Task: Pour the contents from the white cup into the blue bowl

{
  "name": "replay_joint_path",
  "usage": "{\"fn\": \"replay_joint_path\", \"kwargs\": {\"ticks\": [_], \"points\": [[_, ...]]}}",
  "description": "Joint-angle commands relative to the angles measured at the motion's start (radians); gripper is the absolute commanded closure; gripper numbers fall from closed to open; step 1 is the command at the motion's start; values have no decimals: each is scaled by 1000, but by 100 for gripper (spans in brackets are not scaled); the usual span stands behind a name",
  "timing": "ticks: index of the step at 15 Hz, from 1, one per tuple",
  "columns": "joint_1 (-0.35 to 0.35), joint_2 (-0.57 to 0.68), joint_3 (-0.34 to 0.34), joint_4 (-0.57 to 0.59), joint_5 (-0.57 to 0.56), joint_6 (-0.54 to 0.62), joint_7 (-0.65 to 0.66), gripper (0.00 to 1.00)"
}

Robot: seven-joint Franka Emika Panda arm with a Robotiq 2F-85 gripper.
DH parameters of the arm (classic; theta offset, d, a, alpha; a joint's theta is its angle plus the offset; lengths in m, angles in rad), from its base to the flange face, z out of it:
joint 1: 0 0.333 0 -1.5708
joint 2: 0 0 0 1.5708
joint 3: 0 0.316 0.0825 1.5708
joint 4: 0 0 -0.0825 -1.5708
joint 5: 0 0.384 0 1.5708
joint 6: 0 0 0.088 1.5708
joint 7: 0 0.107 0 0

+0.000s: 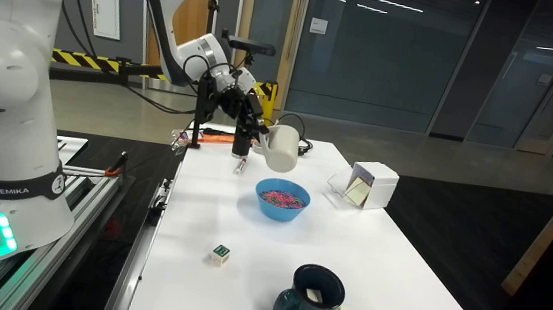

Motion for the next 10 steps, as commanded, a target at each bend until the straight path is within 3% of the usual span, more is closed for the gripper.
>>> {"fn": "replay_joint_path", "kwargs": {"ticks": [1, 10], "points": [[24, 21, 2, 15, -55, -64, -52, 93], [53, 45, 16, 3, -104, -105, -135, 93]]}}
